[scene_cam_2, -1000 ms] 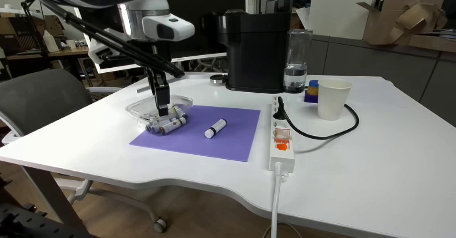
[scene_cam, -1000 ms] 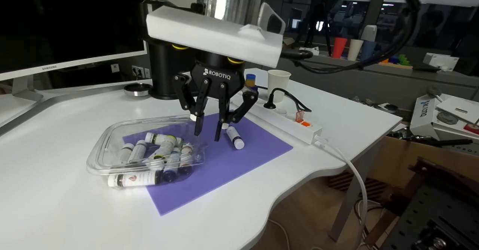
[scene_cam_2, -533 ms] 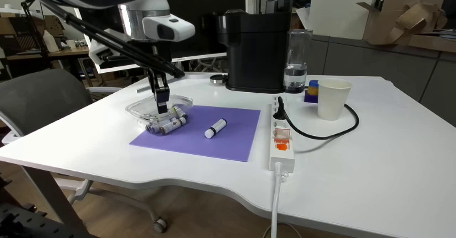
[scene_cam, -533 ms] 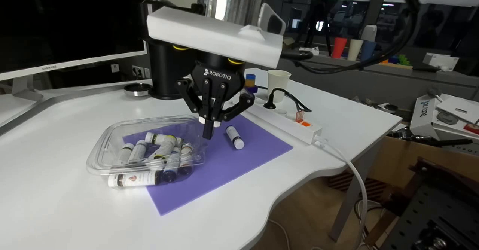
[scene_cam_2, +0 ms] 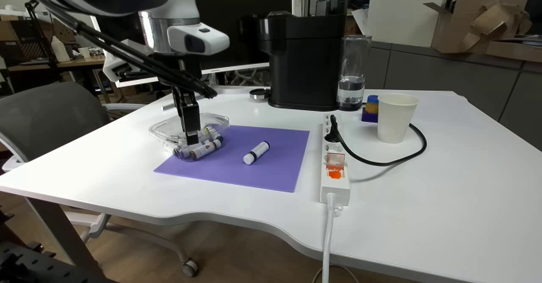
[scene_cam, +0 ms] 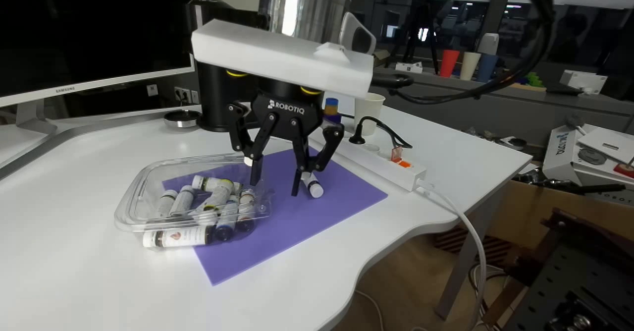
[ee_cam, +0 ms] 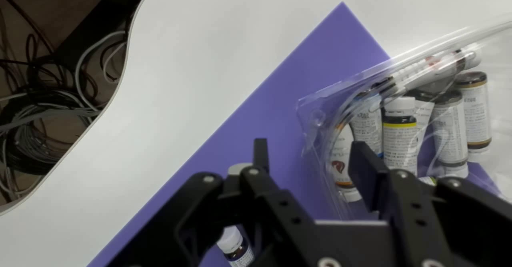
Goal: Open the clear bowl
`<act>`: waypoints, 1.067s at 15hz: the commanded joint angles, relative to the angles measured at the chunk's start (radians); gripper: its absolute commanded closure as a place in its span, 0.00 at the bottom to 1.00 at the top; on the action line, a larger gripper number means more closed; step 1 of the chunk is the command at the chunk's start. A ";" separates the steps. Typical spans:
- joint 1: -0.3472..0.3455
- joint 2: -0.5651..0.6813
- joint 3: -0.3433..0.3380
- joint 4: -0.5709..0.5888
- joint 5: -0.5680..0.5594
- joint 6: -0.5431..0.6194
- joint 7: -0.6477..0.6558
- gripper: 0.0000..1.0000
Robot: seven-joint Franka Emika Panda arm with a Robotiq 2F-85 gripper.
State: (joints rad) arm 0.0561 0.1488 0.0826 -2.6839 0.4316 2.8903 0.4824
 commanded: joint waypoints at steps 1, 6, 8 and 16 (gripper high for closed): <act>0.008 0.004 -0.001 0.004 0.010 -0.013 -0.001 0.12; 0.012 0.023 -0.003 0.005 0.005 -0.008 0.002 0.39; 0.013 0.030 -0.003 0.006 0.004 -0.006 0.002 0.54; 0.014 0.034 0.002 0.006 0.009 0.022 -0.010 1.00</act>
State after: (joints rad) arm 0.0660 0.1839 0.0841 -2.6801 0.4320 2.9024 0.4747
